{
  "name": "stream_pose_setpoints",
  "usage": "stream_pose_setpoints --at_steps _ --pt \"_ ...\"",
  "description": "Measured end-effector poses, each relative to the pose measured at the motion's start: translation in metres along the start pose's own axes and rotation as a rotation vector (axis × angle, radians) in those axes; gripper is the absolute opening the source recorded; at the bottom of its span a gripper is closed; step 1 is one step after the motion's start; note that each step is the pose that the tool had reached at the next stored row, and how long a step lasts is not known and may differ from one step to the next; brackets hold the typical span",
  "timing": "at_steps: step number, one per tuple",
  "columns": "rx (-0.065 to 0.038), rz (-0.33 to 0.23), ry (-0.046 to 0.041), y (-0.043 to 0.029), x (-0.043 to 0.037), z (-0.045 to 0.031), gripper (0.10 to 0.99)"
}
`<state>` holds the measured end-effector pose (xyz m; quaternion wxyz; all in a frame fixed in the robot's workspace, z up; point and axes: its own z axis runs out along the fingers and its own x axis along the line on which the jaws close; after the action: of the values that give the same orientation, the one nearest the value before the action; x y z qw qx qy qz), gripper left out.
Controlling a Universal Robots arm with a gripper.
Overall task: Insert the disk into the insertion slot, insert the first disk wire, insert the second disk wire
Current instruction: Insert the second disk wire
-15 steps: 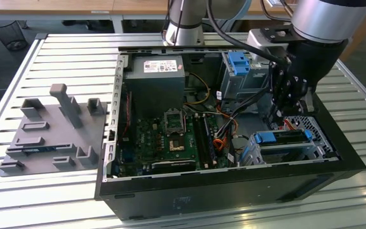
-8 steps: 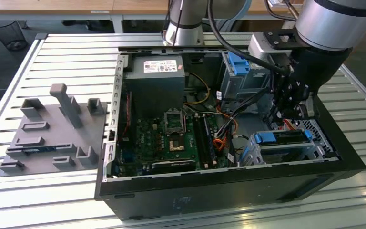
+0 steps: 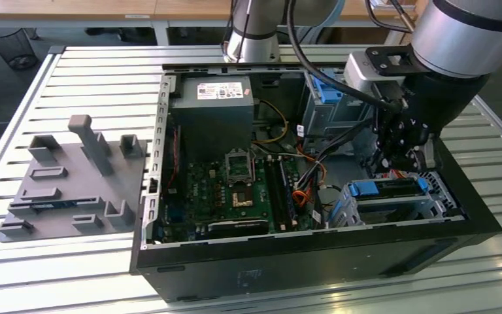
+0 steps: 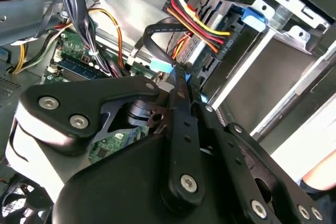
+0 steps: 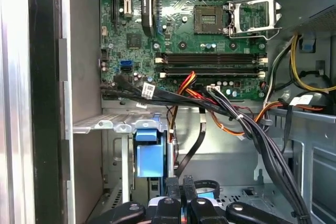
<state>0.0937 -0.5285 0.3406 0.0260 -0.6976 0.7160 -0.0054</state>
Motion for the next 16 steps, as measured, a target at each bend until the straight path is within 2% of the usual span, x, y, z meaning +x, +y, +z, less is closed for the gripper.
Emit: stream_pose_setpoints --at_steps 6,16 --pt "0.0 0.0 -0.0046 -0.0002 0.0096 0.0012 0.149" --pt "0.0 0.0 -0.0047 -0.0024 0.0138 0.0032 0.149"
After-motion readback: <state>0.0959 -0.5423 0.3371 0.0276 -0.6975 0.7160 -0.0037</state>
